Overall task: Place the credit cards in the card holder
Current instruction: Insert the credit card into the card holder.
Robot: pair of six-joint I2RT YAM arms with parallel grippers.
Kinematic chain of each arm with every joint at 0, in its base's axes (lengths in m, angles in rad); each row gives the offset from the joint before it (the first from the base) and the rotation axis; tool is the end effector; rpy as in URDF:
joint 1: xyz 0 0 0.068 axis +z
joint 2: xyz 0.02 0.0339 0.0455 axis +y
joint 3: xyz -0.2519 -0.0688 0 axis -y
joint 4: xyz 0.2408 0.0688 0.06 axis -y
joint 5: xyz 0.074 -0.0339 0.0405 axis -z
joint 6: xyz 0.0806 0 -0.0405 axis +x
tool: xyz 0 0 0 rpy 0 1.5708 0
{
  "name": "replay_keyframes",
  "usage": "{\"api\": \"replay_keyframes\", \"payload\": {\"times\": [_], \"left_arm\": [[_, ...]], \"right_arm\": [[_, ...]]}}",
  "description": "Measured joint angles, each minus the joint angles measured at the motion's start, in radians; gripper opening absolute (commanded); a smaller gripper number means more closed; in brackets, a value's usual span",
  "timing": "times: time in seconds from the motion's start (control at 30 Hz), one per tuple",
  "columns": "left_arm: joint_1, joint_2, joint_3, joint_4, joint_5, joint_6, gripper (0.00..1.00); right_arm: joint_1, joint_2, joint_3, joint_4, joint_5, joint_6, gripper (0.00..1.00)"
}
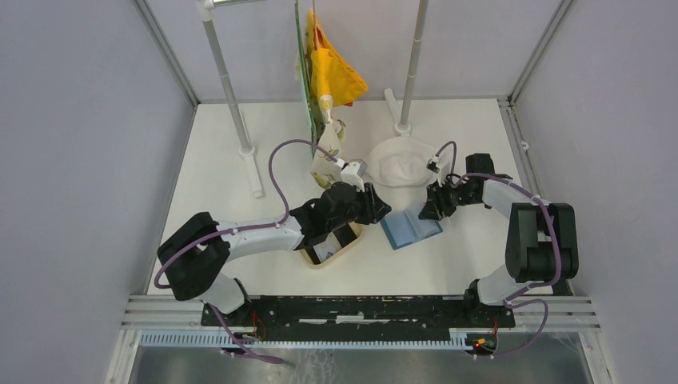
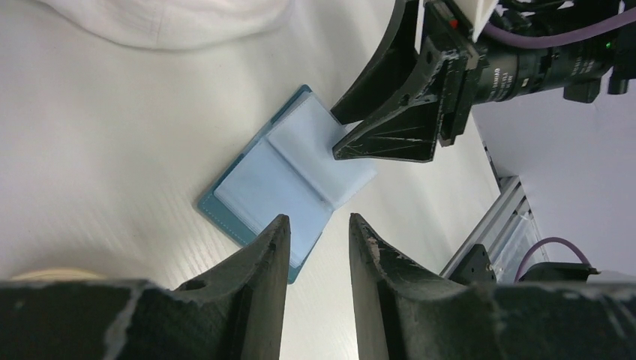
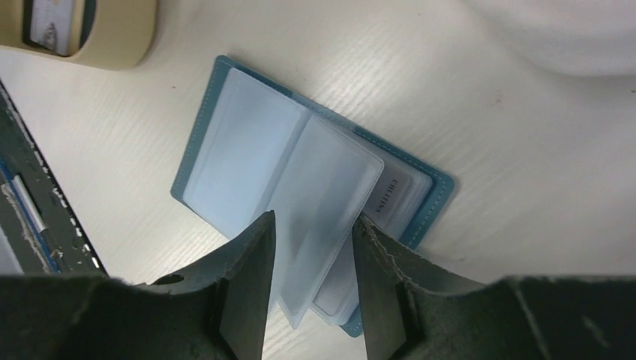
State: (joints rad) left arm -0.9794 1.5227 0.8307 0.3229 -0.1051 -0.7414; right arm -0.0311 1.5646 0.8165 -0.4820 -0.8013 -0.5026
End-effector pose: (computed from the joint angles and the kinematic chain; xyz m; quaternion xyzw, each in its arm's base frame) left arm 0.2163 -0.3069 0.2020 0.0683 0.8214 -0.3997 0.4010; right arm 0.2809 0.0492 0.1230 -0.2763 0.8669 0.3296 0.2519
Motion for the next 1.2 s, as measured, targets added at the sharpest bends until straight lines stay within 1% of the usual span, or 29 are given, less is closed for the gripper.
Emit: {"api": "replay_keyframes", "payload": {"times": [0.1,0.17,0.27,0.47,0.7,0.8,1.0,1.07,1.2], "left_arm": [[0.0,0.025,-0.011,0.023,0.01,0.0,0.4],[0.0,0.056,-0.011,0.037,0.015,-0.001,0.36],[0.0,0.116,-0.008,0.051,0.032,-0.002,0.34],[0.0,0.232,0.038,0.051,0.052,-0.002,0.33],[0.0,0.275,0.09,0.053,0.081,-0.002,0.35],[0.0,0.292,0.108,0.067,0.1,-0.004,0.42],[0.0,0.321,0.113,0.1,0.142,-0.035,0.61],[0.0,0.324,0.113,0.105,0.146,-0.042,0.63],[0.002,0.334,0.127,0.108,0.161,-0.056,0.63]], "right_arm": [[0.0,0.0,0.001,-0.01,-0.051,-0.005,0.5],[0.0,0.0,0.001,-0.017,-0.076,-0.008,0.49],[0.0,0.0,0.003,-0.029,-0.097,-0.011,0.49],[0.0,0.0,0.006,-0.036,-0.105,-0.012,0.49],[0.0,0.006,0.023,-0.071,-0.127,-0.029,0.52],[0.003,0.016,0.028,-0.082,-0.138,-0.037,0.52],[0.01,0.023,0.029,-0.096,-0.143,-0.044,0.52],[0.012,0.023,0.029,-0.101,-0.146,-0.045,0.52],[0.015,0.023,0.029,-0.105,-0.156,-0.045,0.52]]}}
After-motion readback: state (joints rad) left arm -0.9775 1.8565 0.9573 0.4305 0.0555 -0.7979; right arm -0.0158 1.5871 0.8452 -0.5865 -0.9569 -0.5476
